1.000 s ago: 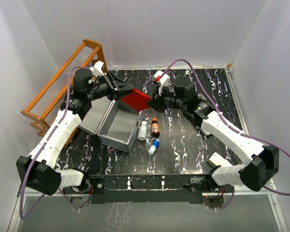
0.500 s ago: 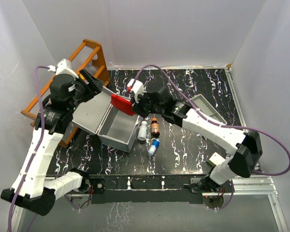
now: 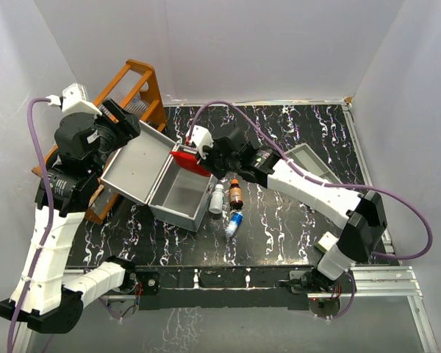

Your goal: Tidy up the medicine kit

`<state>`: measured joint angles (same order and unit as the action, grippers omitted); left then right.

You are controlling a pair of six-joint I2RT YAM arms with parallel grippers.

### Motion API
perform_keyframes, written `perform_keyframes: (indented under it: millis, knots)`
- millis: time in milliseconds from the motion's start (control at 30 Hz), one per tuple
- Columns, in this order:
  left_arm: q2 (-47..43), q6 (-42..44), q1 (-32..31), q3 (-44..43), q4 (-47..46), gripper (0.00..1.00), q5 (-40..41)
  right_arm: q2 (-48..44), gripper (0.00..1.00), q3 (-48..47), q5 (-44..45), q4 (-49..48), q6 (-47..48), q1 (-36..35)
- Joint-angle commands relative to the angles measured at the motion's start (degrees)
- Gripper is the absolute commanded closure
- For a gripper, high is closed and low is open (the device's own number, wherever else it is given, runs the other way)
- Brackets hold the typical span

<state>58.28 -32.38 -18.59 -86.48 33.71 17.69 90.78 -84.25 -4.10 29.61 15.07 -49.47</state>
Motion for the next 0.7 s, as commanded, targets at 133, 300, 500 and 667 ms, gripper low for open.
perform_keyframes:
  millis: [133, 300, 500, 667]
  knots:
    - [0.3, 1.3, 0.1, -1.1, -0.6, 0.35, -0.7, 5.0, 1.0, -4.0, 8.3, -2.1, -0.4, -0.7]
    - [0.8, 1.4, 0.1, -1.1, -1.1, 0.34, -1.7, 8.5, 1.0, -6.0, 14.0, -4.8, -1.3, -2.0]
    - [1.0, 1.7, 0.1, -1.1, -0.9, 0.34, -2.4, 12.8, 1.0, -6.1, 20.4, -4.4, 0.2, -5.0]
    - [1.1, 2.1, 0.1, -1.4, -1.2, 0.33, -5.9, 10.9, 0.78, -6.9, 14.0, -0.2, -1.6, -6.5]
